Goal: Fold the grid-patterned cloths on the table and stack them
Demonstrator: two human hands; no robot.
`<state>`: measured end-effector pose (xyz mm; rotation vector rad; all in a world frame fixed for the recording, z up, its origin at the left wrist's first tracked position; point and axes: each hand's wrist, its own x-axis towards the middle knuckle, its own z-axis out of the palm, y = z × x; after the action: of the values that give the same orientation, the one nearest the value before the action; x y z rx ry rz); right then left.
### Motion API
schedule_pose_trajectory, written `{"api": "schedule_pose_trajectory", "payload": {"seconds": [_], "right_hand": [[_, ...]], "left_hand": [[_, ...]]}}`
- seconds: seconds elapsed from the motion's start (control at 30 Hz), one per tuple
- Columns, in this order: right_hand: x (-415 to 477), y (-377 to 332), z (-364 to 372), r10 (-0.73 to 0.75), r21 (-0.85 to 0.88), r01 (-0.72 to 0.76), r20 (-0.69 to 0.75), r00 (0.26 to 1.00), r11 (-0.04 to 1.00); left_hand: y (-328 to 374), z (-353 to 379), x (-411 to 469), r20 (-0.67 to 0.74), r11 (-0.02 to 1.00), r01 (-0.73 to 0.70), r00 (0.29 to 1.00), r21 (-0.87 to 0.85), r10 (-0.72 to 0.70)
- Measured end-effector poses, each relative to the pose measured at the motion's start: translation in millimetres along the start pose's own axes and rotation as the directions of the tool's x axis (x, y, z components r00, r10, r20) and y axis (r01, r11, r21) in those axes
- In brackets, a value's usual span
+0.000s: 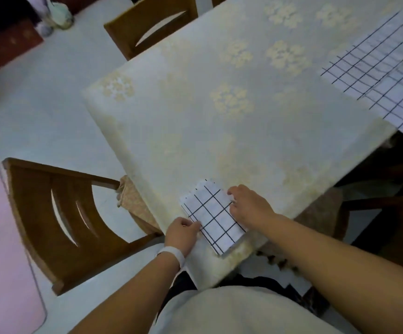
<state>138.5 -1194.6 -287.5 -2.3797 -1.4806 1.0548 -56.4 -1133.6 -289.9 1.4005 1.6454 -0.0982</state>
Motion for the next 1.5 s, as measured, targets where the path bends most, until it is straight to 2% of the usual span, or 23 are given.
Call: {"api": "schedule_pose_trajectory", "payload": {"seconds": [0.07, 0.2, 0.37, 0.53, 0.63, 0.8, 1.03, 1.27, 1.5], "right_hand": [[-4, -3, -8, -0.042, -0.004, 0.042, -0.014, 0.999, 0.999], [-7, -21, -22, -0.181, -0.052, 0.177, -0.067, 0.981, 0.983], [-4, -65, -30, -0.338, -0.153, 0.327, -0.054, 0.94, 0.933], [-7, -119, -26, -0.425, -0.253, 0.404, -0.032, 0.905, 0.879], [-11, -149, -18, -0.445, -0.327, 0.43, 0.033, 0.895, 0.841], [-21, -207, 6, -0.5, -0.38, 0.481, 0.054, 0.864, 0.79], [-43, -338, 62, -0.614, -0.395, 0.556, -0.026, 0.789, 0.732], [-57, -463, 136, -0.621, -0.461, 0.547, -0.011, 0.784, 0.699], [-60, -531, 177, -0.608, -0.487, 0.555, 0.06, 0.792, 0.675]], "left_hand": [[4, -13, -10, -0.036, 0.996, -0.082, 0.996, 0.031, 0.083], [12, -44, -28, -0.079, 0.9, -0.335, 0.926, 0.278, 0.369], [13, -86, -44, -0.117, 0.771, -0.403, 0.848, 0.493, 0.518], [-8, -133, -53, -0.061, 0.725, -0.438, 0.834, 0.533, 0.548], [-30, -161, -56, -0.011, 0.653, -0.468, 0.808, 0.595, 0.59], [-75, -216, -60, -0.104, 0.599, -0.42, 0.755, 0.681, 0.647], [-172, -309, -71, -0.257, 0.699, -0.373, 0.741, 0.61, 0.621], [-290, -411, -53, -0.257, 0.714, -0.337, 0.77, 0.613, 0.584], [-353, -468, -49, -0.313, 0.747, -0.32, 0.76, 0.583, 0.57]]}}
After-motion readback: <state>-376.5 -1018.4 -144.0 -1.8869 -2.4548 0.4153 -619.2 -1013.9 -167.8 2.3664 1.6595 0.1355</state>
